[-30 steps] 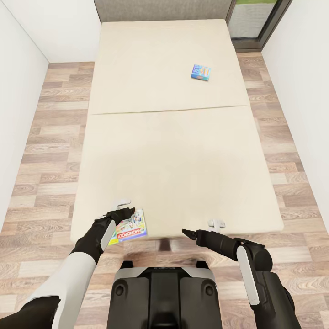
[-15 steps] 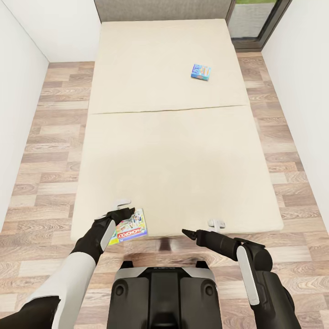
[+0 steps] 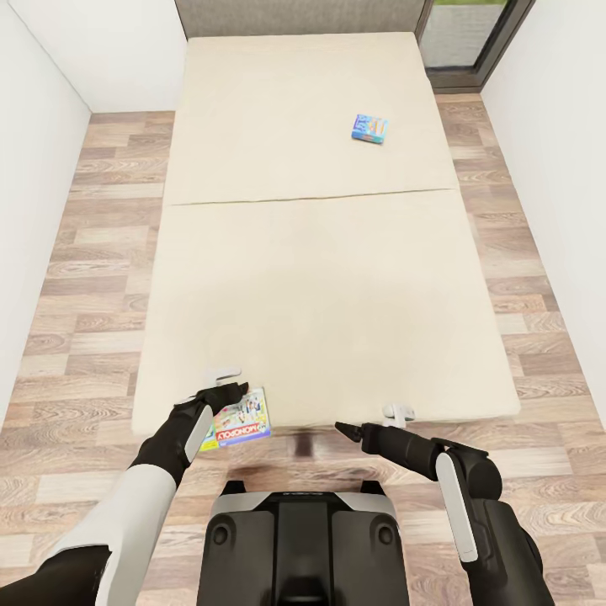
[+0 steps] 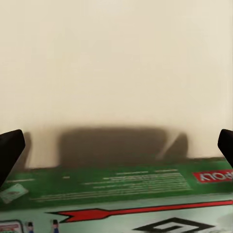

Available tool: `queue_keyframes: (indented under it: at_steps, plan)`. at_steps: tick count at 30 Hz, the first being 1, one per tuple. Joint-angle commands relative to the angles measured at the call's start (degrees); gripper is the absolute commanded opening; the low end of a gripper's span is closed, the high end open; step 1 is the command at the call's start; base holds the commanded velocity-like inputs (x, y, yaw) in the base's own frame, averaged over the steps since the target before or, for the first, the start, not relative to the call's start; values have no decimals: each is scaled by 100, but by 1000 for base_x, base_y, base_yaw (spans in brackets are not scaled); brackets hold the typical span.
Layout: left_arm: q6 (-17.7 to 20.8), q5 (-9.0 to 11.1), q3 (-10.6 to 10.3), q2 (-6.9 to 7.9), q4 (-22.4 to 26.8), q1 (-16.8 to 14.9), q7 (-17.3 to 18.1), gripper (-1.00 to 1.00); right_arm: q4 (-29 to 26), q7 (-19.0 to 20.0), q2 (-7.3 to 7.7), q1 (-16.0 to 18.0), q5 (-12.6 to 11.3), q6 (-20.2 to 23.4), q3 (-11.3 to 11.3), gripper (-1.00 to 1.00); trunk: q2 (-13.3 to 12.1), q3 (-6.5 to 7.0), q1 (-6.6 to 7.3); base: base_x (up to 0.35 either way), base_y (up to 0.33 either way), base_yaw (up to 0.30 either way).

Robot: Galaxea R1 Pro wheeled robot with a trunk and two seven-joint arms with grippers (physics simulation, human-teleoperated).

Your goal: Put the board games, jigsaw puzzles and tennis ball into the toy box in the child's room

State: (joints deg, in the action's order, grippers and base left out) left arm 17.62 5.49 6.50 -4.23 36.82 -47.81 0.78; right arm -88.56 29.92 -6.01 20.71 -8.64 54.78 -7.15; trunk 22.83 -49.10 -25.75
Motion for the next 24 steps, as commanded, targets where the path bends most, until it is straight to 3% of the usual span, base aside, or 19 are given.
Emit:
queue_keyframes:
  at_steps: [1, 19, 24]
  plan:
    - [40, 57, 26, -3, 10, -1, 9, 100, -3, 6, -6, 3, -24, 42, -14, 100, 9, -6, -3, -3, 0, 0]
    - [58, 57, 47, 13, 33, -1, 26, 100, -3, 6, -6, 3, -24, 42, -14, 100, 9, -6, -3, 0, 0, 0]
    - [78, 64, 140, 33, 270, 3, 40, 100, -3, 5, -6, 3, -28, 35, -14, 100, 9, -6, -3, 0, 0, 0]
